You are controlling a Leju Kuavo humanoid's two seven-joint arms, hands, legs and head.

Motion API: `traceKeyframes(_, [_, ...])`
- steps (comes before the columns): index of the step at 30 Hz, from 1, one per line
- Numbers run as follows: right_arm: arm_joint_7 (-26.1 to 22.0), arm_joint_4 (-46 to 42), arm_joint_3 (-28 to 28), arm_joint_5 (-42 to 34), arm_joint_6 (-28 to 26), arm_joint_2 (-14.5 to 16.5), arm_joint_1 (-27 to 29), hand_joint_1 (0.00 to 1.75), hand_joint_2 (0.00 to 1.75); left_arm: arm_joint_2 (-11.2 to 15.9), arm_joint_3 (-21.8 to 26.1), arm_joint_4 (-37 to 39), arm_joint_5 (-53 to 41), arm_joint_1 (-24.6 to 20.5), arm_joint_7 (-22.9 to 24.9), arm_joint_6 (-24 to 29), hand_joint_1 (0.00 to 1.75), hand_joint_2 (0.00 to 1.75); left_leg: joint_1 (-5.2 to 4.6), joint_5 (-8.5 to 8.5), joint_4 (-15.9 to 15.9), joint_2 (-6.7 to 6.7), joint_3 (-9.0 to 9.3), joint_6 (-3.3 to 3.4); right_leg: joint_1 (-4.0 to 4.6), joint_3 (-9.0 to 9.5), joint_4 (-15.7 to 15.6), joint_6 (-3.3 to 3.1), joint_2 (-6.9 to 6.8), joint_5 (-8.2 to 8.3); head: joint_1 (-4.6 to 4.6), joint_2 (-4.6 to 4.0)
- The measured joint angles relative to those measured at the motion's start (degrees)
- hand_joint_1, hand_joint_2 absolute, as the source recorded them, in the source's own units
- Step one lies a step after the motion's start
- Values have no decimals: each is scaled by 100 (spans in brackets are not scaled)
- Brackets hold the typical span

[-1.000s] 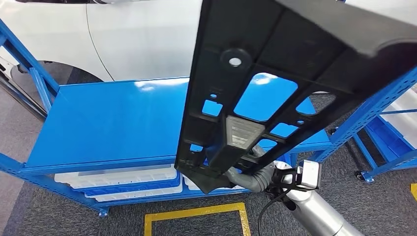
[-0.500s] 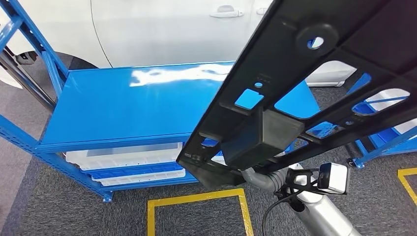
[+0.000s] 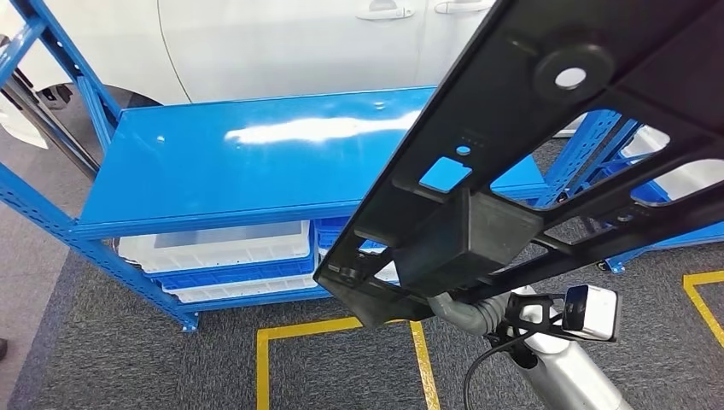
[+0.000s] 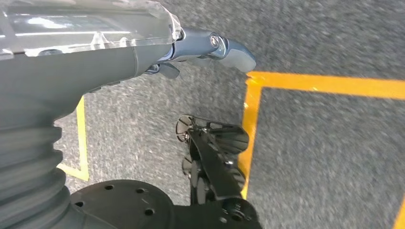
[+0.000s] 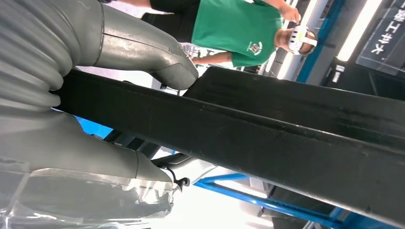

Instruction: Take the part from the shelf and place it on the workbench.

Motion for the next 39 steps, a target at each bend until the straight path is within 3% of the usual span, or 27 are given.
traceKeyframes(2, [1, -4, -20, 21, -1, 0, 7, 175, 175, 14, 13, 0, 17, -13, 61, -4, 0, 175, 7, 66, -773, -37, 524, -2, -5, -134, 105, 50, 6, 29, 0, 0])
traceKeyframes(3, [2, -5, -34, 31, -1, 0, 10, 175, 175, 20, 25, 0, 23, -18, 89, -4, 0, 175, -1, 35, -1037, -59, 674, 21, -7, -183, 142, 84, 10, 52, 0, 0])
traceKeyframes(4, [4, -7, -48, 39, 1, 0, 15, 175, 175, 26, 43, 0, 32, -17, 111, -1, 0, 175, -19, -13, -1166, -80, 730, 53, -10, -220, 163, 123, 13, 81, -1, 0])
traceKeyframes(7, [5, 2, -79, 50, 7, 12, 57, 175, 175, 44, 92, 0, 57, 4, 155, 11, 0, 175, -40, 90, -1221, -67, 660, 221, -41, -292, 218, 233, 30, 76, 1, 0])
traceKeyframes(9, [3, 16, -106, 53, 10, 34, 85, 175, 175, 50, 97, 0, 62, -1, 166, 12, 0, 175, -41, 201, -1250, -50, 563, 337, -52, -424, 546, 250, 41, -296, 1, 0])
traceKeyframes(11, [-7, 33, -128, 53, 11, 48, 114, 175, 175, 55, 98, 0, 62, -4, 168, 12, 0, 175, -69, 310, -1246, -45, 425, 384, -53, -614, 1247, 235, 51, -811, 1, 0])
traceKeyframes(12, [-13, 43, -135, 53, 11, 49, 137, 175, 175, 57, 99, 0, 61, -1, 168, 12, 0, 175, -87, 368, -1243, -43, 351, 393, -52, -663, 1570, 226, 54, -942, 1, 0])
traceKeyframes(13, [-18, 52, -139, 54, 13, 50, 161, 175, 175, 58, 100, 0, 60, 1, 169, 11, 0, 175, -104, 426, -1237, -41, 275, 396, -49, -640, 1755, 212, 57, -942, 1, 0])
traceKeyframes(14, [-20, 60, -141, 55, 19, 50, 180, 175, 175, 58, 101, 0, 60, 3, 169, 11, 0, 175, -118, 484, -1229, -39, 195, 395, -44, -529, 1749, 192, 57, -825, 1, 0])
traceKeyframes(15, [-20, 65, -142, 56, 25, 51, 191, 175, 175, 58, 101, 0, 58, 5, 169, 8, 0, 175, -128, 541, -1219, -38, 117, 389, -34, -326, 1547, 165, 57, -656, 1, 0])
traceKeyframes(16, [-21, 67, -144, 60, 33, 51, 196, 175, 175, 57, 101, 0, 51, 5, 169, 3, 0, 175, -133, 598, -1205, -38, 46, 379, -17, -39, 1184, 129, 51, -544, 1, 0])
traceKeyframes(18, [-22, 58, -162, 76, 63, 53, 203, 175, 175, 46, 99, 0, 26, 7, 159, -10, 0, 175, -140, 712, -1196, -34, -49, 341, 35, 506, 372, 76, 39, -554, 1, 0])
traceKeyframes(19, [-26, 51, -181, 84, 81, 53, 210, 175, 175, 40, 99, 0, 12, 8, 151, -15, 0, 175, -133, 771, -1207, -30, -66, 315, 64, 655, 120, 60, 37, -604, 1, 0])
traceKeyframes(21, [-34, 40, -221, 91, 116, 53, 234, 175, 175, 34, 98, 0, -5, 15, 129, -22, 0, 175, -120, 885, -1254, -25, -79, 248, 80, 654, -3, 27, 42, -554, 1, 0])
traceKeyframes(22, [-37, 38, -233, 92, 126, 53, 245, 175, 175, 34, 98, 0, -13, 19, 119, -26, 0, 175, -114, 857, -1242, -26, -103, 215, 72, 611, -24, -5, 34, -480, 1, 0])
traceKeyframes(23, [-38, 37, -241, 94, 135, 54, 258, 175, 175, 33, 98, 1, -20, 25, 110, -29, 0, 175, -114, 712, -1156, -27, -145, 183, 57, 548, -43, -44, 23, -399, 0, 0])
traceKeyframes(24, [-38, 37, -246, 96, 144, 54, 273, 175, 175, 32, 98, 1, -27, 30, 104, -34, 0, 175, -108, 455, -968, -28, -204, 152, 41, 470, -59, -78, 12, -310, 0, 0])
traceKeyframes(26, [-47, 34, -264, 110, 170, 52, 308, 175, 175, 28, 97, 1, -33, 31, 98, -41, 0, 175, -82, -169, -294, -22, -345, 93, 54, 284, -52, -115, 6, -170, -1, 0])
traceKeyframes(27, [-55, 33, -275, 127, 186, 49, 334, 175, 175, 28, 97, 0, -29, 30, 96, -41, 0, 175, -70, -315, 81, -19, -397, 65, 60, 186, -46, -116, 4, -101, 0, 0])
traceKeyframes(28, [-69, 33, -285, 151, 200, 46, 363, 175, 175, 28, 97, 0, -20, 31, 96, -37, 0, 175, -61, -284, 383, -17, -414, 41, 63, 84, -37, -111, 1, -33, 0, 0])
traceKeyframes(30, [-98, 33, -292, 193, 220, 42, 421, 175, 175, 27, 98, 0, -4, 35, 102, -31, 0, 175, -42, 119, 519, -15, -246, 17, 61, -133, 4, -83, -2, 103, 0, 0])
traceKeyframes(31, [-110, 33, -293, 204, 225, 42, 443, 175, 175, 26, 98, 0, -2, 35, 108, -28, 0, 175, -34, 262, 282, -18, -11, 20, 58, -236, 37, -63, 1, 163, 0, 0])
traceKeyframes(32, [-118, 31, -295, 208, 231, 42, 462, 175, 175, 25, 98, 0, -2, 32, 111, -26, 0, 175, -37, 229, -154, -23, 335, 32, 59, -325, 76, -40, 8, 210, -1, 0])
traceKeyframes(33, [-126, 27, -300, 211, 233, 42, 476, 175, 175, 25, 98, 0, -1, 25, 112, -19, 0, 175, -45, 71, -648, -28, 677, 65, 60, -386, 116, -12, 12, 250, -1, 0])
traceKeyframes(35, [-141, 21, -321, 220, 237, 42, 493, 175, 175, 22, 98, 0, 3, 16, 111, -6, 0, 175, -79, -231, -1308, -31, 1095, 153, 46, -436, 160, 54, 15, 323, -1, 0])
traceKeyframes(37, [-154, 22, -338, 235, 240, 52, 509, 175, 175, 19, 98, 0, 7, 24, 113, 2, 0, 175, -95, -206, -1398, -10, 1099, 253, 16, -453, 182, 125, 25, 366, 1, 0])
traceKeyframes(39, [-157, 24, -355, 247, 247, 92, 525, 175, 175, 15, 98, 0, 12, 31, 114, 3, 0, 175, -91, -108, -1420, 20, 1042, 337, -7, -579, 463, 167, 49, 133, 1, 0])
